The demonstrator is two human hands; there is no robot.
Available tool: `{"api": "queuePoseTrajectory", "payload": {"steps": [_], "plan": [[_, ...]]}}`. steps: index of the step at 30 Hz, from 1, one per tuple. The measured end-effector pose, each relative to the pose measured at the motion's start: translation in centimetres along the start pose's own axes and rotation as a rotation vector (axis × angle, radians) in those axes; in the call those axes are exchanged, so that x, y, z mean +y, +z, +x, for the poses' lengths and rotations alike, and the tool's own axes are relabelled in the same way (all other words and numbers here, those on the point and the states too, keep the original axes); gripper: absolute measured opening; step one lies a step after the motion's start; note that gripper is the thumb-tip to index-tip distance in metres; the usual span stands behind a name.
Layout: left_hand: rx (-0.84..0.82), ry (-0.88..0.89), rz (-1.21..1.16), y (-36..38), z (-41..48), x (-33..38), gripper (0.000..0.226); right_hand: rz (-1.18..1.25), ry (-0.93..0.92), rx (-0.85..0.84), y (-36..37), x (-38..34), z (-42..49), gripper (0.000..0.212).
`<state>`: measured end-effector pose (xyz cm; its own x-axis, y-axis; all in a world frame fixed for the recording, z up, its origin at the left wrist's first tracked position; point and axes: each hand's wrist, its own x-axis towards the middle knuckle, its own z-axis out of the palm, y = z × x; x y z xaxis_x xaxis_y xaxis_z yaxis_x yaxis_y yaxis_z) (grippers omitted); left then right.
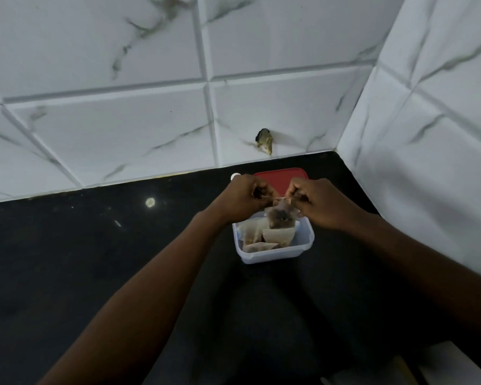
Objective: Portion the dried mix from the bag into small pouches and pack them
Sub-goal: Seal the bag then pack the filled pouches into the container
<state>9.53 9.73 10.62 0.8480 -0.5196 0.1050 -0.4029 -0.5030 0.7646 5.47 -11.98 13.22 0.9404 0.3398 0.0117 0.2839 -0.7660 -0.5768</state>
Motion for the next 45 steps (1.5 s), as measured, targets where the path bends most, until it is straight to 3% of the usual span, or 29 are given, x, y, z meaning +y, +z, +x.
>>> {"api": "queuePoseTrajectory", "payload": {"steps": [5, 12, 16, 22, 29, 34, 39, 45], "plan": [[-0.034, -0.031, -0.046, 3.5, 0.1, 0.6, 0.007, -0.006, -0.022, -0.076, -0.5, 3.1, -1.5, 0.008], [-0.123, -0.144, 0.074, 6.8, -0.4, 0.1, 0.014, -0.162, -0.006, -0.263, 1.4, 5.0, -1.5, 0.012], [-0.188, -0.183, 0.177, 7.6, -0.3, -0.2, 0.009, -0.387, 0.001, -0.354, 2.5, 4.7, -0.9, 0.023], [-0.330, -0.195, 0.262, 8.4, 0.2, -0.8, 0.015, -0.655, -0.085, -0.423, 3.0, 4.5, 0.0, 0.024], [-0.336, -0.245, 0.348, 9.2, 1.4, -1.2, 0.013, -0.819, -0.087, -0.430, 4.6, 4.2, 0.8, 0.020], [-0.309, -0.280, 0.416, 9.9, 2.2, -1.4, 0.013, -0.834, -0.058, -0.337, 6.1, 4.8, 1.0, 0.020], [-0.266, -0.236, 0.388, 8.7, 2.3, -1.8, 0.014, -0.601, 0.006, -0.185, 5.8, 5.8, 0.9, 0.026], [-0.064, -0.239, 0.209, 5.8, 2.1, -3.0, 0.010, -0.037, 0.141, 0.048, 3.8, 7.6, 1.1, 0.020]]}}
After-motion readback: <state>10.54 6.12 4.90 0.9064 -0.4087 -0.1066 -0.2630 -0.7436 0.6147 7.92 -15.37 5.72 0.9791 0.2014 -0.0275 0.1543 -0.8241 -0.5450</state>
